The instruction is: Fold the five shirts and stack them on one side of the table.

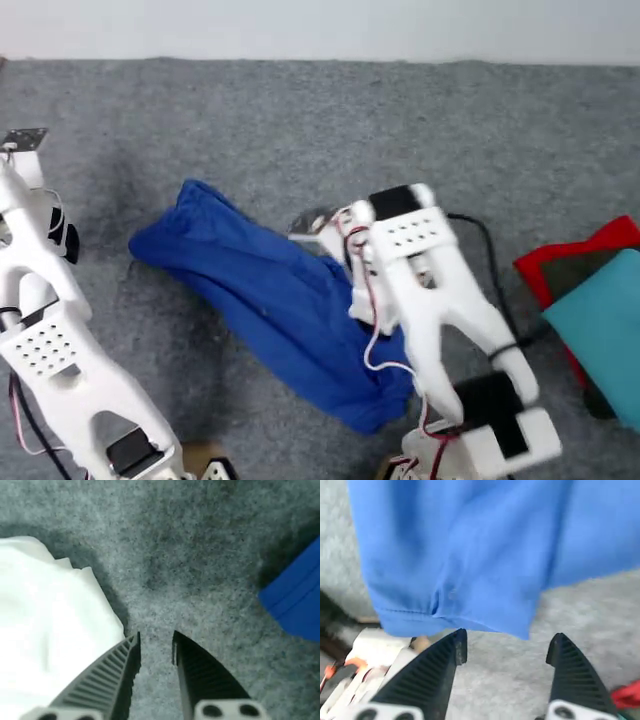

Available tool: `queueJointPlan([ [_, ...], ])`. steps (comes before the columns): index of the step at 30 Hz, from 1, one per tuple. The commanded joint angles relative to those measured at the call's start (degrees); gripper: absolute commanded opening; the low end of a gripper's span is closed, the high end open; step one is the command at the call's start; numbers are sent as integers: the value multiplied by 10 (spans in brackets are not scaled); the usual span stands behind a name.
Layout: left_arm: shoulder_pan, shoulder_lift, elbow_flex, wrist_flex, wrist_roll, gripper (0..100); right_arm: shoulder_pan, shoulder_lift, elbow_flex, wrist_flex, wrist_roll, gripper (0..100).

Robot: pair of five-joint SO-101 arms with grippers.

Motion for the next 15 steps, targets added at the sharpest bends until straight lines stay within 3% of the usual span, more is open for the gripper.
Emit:
queueJointPlan([
  [1,-6,-47,-2,18,-4,101,26,-54,-56,15,2,276],
  [8,3,-95,48,18,40,104,70,113,-91,-111,0,275],
  [15,68,-240,215,17,43,104,75,371,-353,-66,2,273],
])
